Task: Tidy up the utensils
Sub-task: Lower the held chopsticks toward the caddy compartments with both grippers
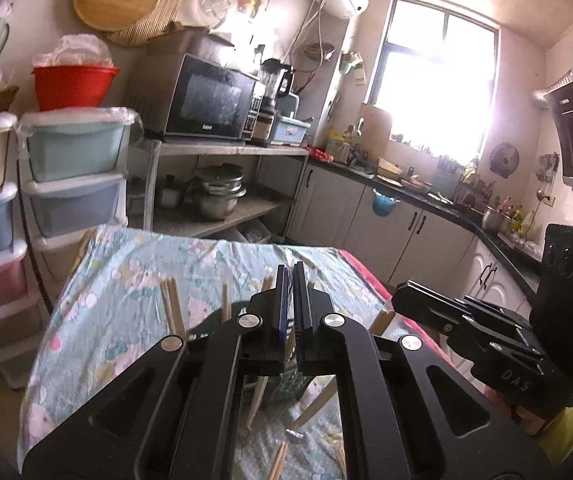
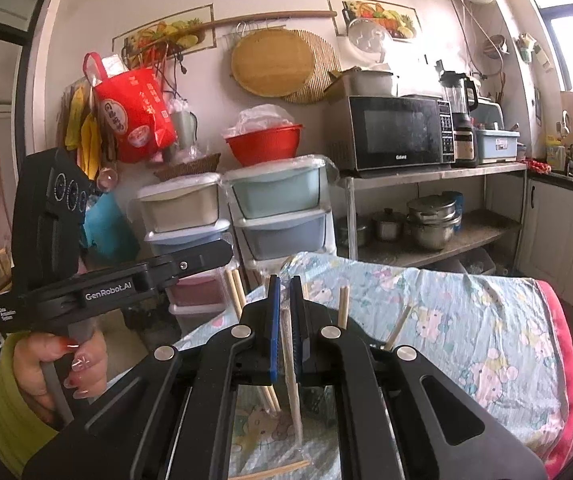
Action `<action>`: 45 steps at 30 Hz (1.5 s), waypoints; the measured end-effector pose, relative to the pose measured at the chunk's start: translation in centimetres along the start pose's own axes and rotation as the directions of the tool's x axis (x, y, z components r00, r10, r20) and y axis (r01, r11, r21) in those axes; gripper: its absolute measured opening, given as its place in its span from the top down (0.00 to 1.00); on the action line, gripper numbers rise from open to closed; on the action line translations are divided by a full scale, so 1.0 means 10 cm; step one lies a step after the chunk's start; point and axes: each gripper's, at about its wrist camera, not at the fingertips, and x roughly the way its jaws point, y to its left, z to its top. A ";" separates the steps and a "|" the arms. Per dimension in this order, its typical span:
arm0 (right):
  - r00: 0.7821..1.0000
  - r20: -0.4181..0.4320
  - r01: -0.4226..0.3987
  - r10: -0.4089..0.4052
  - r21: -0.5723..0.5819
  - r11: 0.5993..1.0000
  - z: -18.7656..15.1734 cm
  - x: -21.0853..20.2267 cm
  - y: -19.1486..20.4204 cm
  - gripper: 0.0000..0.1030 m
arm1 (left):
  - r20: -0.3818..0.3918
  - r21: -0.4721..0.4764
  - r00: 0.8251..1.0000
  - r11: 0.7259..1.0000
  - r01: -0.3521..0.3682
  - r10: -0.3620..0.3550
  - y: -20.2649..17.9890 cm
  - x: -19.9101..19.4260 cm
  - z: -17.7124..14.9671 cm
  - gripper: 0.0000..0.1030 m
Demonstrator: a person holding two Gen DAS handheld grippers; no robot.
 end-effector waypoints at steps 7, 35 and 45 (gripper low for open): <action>0.998 0.053 0.017 -0.017 0.003 1.000 0.21 -0.04 -0.06 0.95 | 0.043 0.018 0.999 1.000 -0.005 0.004 -0.04 -0.04 0.20 0.99; 0.981 0.105 0.161 -0.162 0.017 0.987 0.49 0.35 -0.46 0.95 | 0.061 -0.022 0.991 0.993 -0.118 0.119 0.27 0.26 0.37 0.99; 0.987 0.042 0.157 -0.158 0.018 0.987 0.28 0.65 -0.44 0.95 | 0.003 -0.048 0.993 0.991 -0.121 0.122 0.40 0.48 0.14 0.99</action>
